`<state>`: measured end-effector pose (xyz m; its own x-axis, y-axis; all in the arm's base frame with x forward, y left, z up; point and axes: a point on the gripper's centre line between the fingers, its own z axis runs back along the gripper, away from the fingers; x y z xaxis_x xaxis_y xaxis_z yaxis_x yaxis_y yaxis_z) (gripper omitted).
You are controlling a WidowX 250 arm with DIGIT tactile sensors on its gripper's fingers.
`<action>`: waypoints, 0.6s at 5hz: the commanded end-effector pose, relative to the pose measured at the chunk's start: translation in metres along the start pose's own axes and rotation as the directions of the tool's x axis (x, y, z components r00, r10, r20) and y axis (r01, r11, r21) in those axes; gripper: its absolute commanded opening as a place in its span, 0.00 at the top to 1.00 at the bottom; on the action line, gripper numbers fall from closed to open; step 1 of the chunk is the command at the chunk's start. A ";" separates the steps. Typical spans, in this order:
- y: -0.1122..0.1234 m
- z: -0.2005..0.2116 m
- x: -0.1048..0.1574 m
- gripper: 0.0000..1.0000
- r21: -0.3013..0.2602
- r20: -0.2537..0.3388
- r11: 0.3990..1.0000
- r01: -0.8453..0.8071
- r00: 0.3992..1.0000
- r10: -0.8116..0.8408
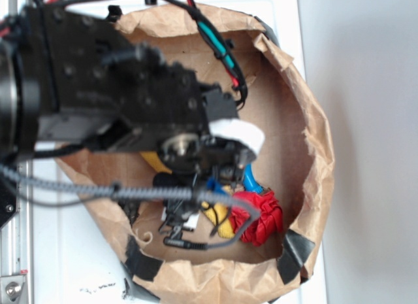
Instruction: Grab the red paper.
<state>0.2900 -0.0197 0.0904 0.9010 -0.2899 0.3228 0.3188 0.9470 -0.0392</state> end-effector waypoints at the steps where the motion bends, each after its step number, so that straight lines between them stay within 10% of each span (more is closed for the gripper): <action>1: -0.013 -0.008 0.035 0.00 0.065 0.099 0.997 -0.035 0.995 0.029; 3: -0.018 -0.017 0.061 0.00 0.090 0.159 0.989 -0.115 0.982 0.100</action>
<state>0.3232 -0.0574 0.0768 0.9016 -0.1551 0.4039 0.1680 0.9858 0.0035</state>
